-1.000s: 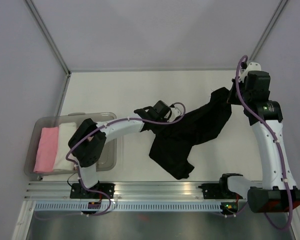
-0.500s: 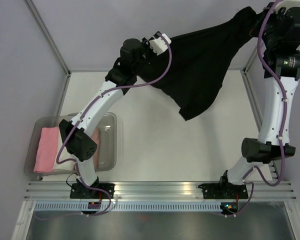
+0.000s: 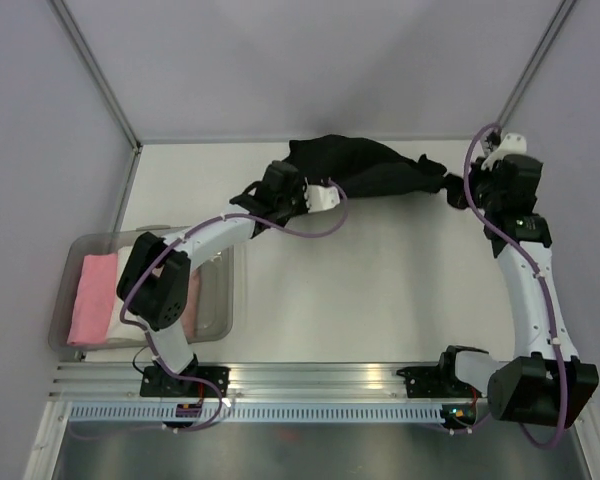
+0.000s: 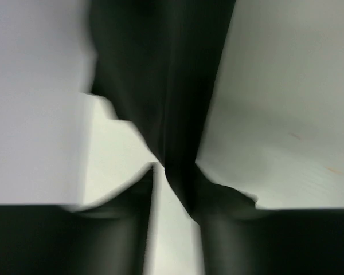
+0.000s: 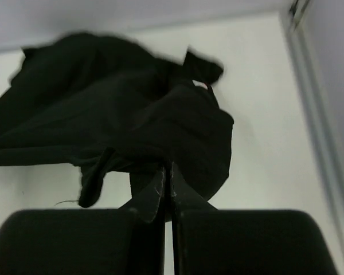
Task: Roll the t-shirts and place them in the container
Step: Flatten the tshirt
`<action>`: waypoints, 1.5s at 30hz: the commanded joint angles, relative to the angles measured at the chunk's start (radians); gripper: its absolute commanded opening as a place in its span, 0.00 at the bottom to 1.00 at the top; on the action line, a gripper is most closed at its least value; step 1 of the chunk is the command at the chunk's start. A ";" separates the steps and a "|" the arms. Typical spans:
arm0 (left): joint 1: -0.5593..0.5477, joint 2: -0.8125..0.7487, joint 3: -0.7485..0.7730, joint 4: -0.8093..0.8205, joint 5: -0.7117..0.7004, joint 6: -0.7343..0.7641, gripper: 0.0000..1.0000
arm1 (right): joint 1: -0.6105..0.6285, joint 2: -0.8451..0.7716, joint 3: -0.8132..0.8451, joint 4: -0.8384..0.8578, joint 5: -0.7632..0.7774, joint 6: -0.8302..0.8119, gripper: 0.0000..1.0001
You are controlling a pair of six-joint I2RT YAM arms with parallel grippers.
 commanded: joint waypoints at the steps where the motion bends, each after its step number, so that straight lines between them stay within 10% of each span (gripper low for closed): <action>1: -0.030 -0.065 -0.138 -0.156 0.140 0.121 0.53 | -0.012 -0.068 -0.222 -0.050 -0.012 0.115 0.00; 4: -0.036 -0.059 -0.149 -0.322 0.278 0.099 0.88 | -0.003 -0.121 -0.383 -0.062 -0.067 0.190 0.00; 26: 0.011 0.161 -0.085 -0.427 0.034 0.122 0.81 | 0.035 -0.063 -0.421 -0.051 -0.080 0.192 0.00; 28: 0.011 0.179 -0.088 -0.413 0.031 0.125 0.75 | 0.035 -0.060 -0.427 -0.069 -0.074 0.190 0.00; 32: 0.020 0.179 -0.092 -0.413 0.037 0.115 0.11 | 0.037 -0.043 -0.441 -0.111 -0.026 0.192 0.00; 35: 0.045 0.147 -0.103 -0.413 0.047 0.105 0.02 | 0.043 -0.008 -0.467 -0.125 -0.029 0.216 0.01; 37: 0.065 0.130 -0.100 -0.413 0.050 0.089 0.02 | 0.084 0.044 -0.476 -0.142 -0.019 0.247 0.10; 40: 0.092 0.102 -0.100 -0.413 0.047 0.067 0.02 | 0.216 0.124 -0.472 -0.183 0.050 0.261 0.58; 45: 0.099 0.052 -0.129 -0.413 0.051 0.056 0.02 | 0.207 0.057 -0.437 -0.197 0.159 0.385 0.85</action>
